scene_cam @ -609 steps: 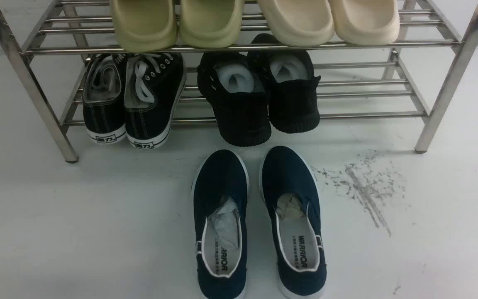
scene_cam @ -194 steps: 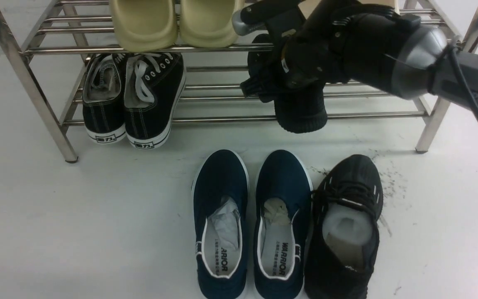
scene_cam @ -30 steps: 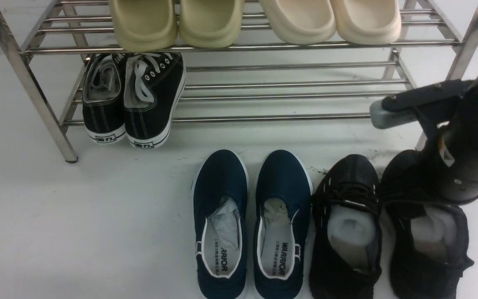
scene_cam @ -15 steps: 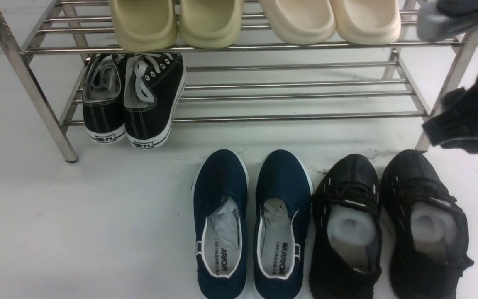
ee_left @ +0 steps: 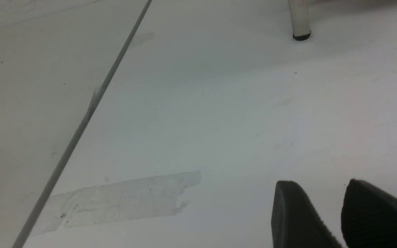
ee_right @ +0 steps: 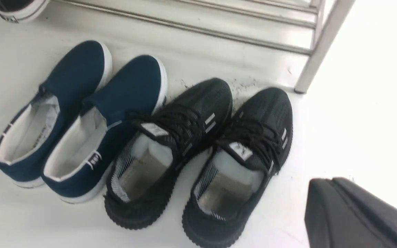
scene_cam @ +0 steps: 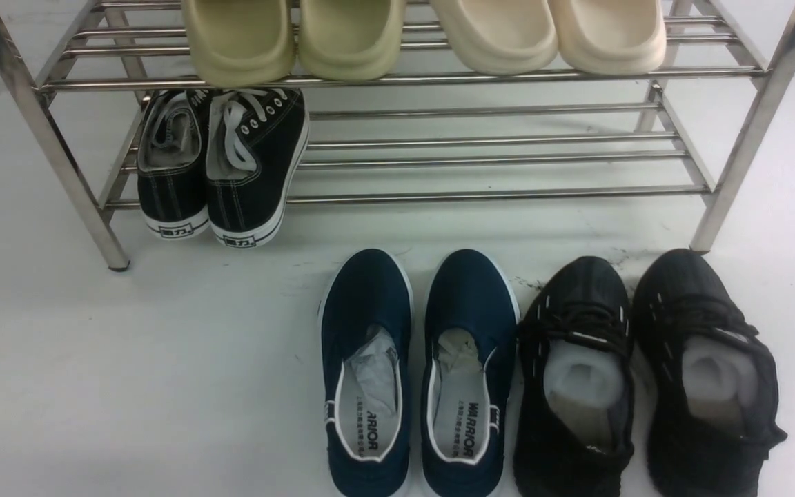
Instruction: Take the shoes off the shelf with your hand on the white table.
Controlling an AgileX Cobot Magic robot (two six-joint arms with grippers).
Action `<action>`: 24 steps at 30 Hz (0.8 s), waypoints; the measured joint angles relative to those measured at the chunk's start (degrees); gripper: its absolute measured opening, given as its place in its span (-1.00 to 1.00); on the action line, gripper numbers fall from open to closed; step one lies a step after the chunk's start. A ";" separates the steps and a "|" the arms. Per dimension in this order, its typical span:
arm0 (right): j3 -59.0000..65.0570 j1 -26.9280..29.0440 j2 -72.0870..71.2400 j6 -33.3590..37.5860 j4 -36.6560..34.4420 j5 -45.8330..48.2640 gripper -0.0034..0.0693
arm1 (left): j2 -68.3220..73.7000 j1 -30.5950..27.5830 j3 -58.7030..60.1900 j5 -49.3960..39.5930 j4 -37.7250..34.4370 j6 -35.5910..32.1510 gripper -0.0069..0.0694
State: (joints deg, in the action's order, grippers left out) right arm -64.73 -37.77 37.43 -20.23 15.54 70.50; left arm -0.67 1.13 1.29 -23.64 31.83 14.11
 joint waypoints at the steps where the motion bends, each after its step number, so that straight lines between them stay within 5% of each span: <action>1: 3.72 0.00 -3.08 0.00 0.15 -2.38 -0.94 | 0.00 0.00 0.00 0.00 0.00 0.00 -0.19; 5: 23.84 0.00 -13.64 0.00 0.10 -25.67 -0.94 | 0.00 0.00 0.00 0.00 0.00 0.00 -0.19; 12: 40.17 0.00 -15.35 0.00 0.36 -56.84 -0.94 | 0.00 0.00 0.00 0.00 0.00 0.00 -0.19; 17: 43.19 0.00 -15.37 0.00 2.81 -66.77 -0.93 | 0.00 0.00 0.00 0.00 0.00 0.00 -0.19; 24: 43.85 0.00 -15.37 0.00 6.87 -68.47 -0.92 | 0.00 0.00 0.00 0.00 0.00 0.00 -0.19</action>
State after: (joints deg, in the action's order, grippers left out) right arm -20.88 -37.77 22.06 -20.23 22.42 2.03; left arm -0.67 1.13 1.29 -23.64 31.83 14.11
